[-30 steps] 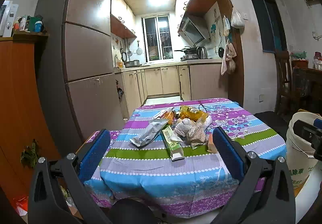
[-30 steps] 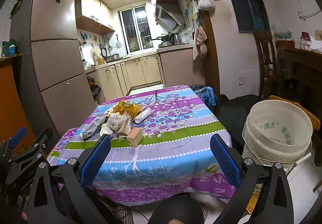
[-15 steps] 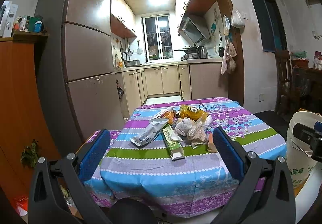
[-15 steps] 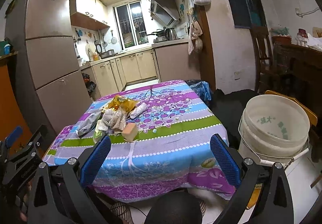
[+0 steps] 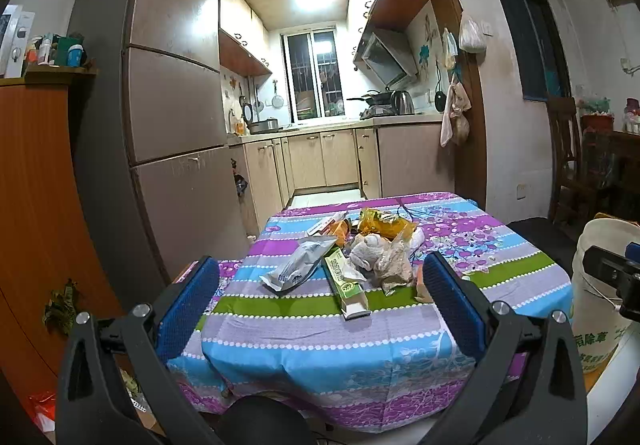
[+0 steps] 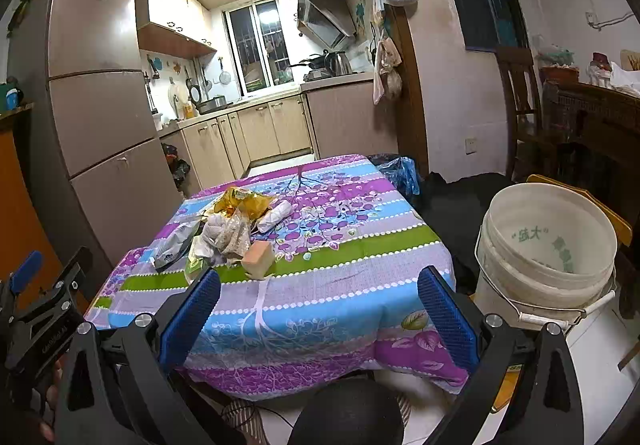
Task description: Collect trash
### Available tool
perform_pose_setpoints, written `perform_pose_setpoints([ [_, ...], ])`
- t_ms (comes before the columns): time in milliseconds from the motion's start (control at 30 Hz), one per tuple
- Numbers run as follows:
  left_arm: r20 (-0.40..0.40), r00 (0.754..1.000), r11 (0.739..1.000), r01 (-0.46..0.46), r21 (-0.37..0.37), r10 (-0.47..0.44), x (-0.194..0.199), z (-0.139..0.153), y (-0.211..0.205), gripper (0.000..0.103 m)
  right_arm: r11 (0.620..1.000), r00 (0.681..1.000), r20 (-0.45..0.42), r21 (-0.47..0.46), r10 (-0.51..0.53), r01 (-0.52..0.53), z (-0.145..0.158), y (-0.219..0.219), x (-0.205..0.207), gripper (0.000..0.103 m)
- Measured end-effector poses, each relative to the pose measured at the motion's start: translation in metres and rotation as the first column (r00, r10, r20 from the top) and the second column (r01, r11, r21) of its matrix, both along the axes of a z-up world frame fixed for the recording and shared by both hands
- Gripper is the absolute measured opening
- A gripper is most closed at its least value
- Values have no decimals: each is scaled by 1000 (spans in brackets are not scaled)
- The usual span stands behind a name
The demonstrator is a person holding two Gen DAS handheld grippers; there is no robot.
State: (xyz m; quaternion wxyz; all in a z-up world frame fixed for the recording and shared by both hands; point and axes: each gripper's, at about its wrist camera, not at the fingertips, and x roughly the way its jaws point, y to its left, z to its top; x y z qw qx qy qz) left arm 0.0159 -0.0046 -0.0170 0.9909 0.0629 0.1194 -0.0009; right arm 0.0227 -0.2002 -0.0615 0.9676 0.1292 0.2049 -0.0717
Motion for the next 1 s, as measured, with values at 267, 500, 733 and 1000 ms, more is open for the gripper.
perform_pose_setpoints([
  [267, -2, 1000, 1000, -2, -17, 2, 16, 2, 26, 98, 992, 995, -70, 105, 74, -67, -8, -1, 25, 98],
  [500, -136, 990, 999, 22, -40, -27, 62, -20, 95, 98, 985, 975, -189, 152, 115, -87, -31, 3, 65, 98],
  [733, -290, 937, 981, 180, -72, -193, 122, -39, 126, 98, 987, 959, -249, 125, 134, -105, -43, 15, 113, 98],
  [1000, -469, 790, 898, 439, -17, -395, 231, -72, 94, 88, 985, 947, -281, 108, 157, -131, -53, 20, 160, 98],
])
